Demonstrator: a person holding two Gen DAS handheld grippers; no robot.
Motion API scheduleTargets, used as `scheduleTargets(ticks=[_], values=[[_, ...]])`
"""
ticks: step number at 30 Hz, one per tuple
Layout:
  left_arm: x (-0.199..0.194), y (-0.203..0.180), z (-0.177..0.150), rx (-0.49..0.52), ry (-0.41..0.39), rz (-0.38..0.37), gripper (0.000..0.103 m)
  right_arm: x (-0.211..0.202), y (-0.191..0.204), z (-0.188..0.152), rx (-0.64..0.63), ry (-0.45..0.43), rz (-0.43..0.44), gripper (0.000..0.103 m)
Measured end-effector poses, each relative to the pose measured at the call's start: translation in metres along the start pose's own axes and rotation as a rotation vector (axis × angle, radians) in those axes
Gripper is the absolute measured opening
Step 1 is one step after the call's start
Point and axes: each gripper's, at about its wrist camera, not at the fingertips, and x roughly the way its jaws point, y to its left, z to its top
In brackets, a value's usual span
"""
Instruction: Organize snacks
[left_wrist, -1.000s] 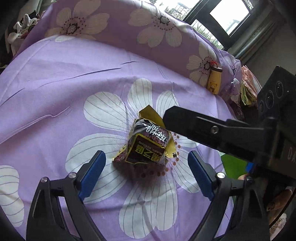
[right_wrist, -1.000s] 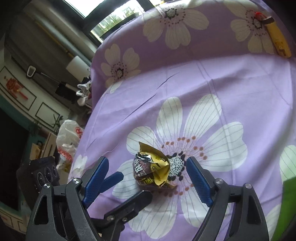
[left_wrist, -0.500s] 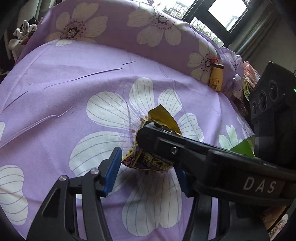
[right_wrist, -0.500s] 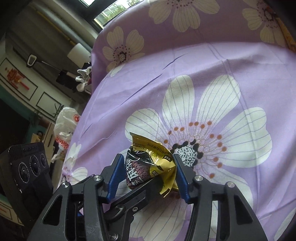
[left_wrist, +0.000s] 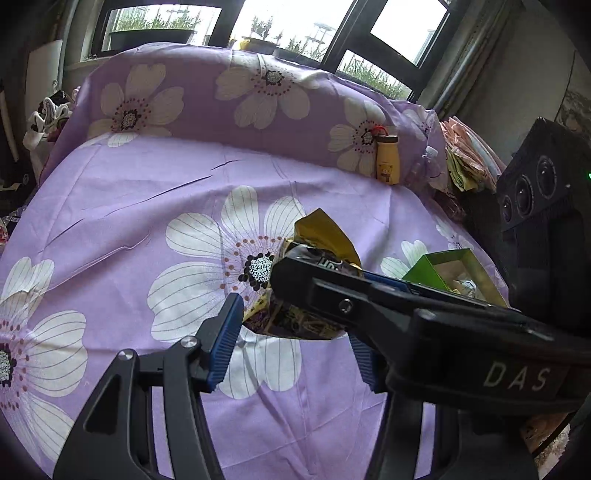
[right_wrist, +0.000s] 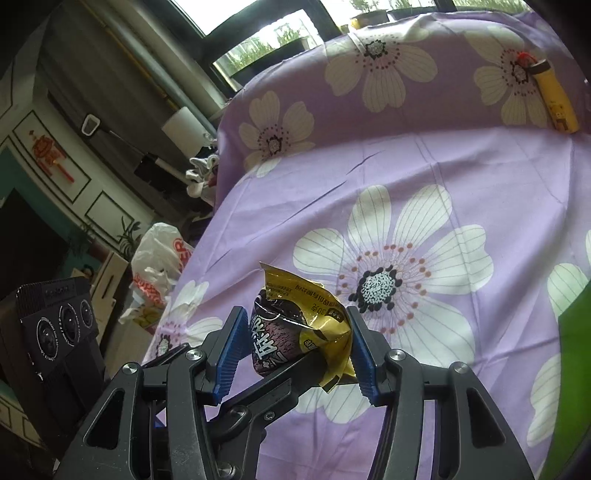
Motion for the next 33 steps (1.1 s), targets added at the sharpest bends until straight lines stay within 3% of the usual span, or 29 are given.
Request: scheduleTargets(ticks=[8, 15, 24, 33], values=[[-0.032, -0.045, -0.012, 0.109, -0.027, -0.041, 0.056, -0.059, 0.012, -0.027, 0.003, -0.099, -0.030, 0.056], [-0.041, -0.104, -0.017, 0.214, -0.043, -0.073, 0.056, -0.116, -0.008, -0.042, 0.062, -0.205, -0.061, 0.056], [-0.021, -0.174, -0.020, 0.298, -0.021, -0.154, 0.056, -0.175, -0.055, -0.056, 0.182, -0.292, -0.141, 0.056], [0.019, -0.218, -0.025, 0.340, 0.048, -0.218, 0.056, -0.200, -0.106, -0.068, 0.314, -0.334, -0.205, 0.056]])
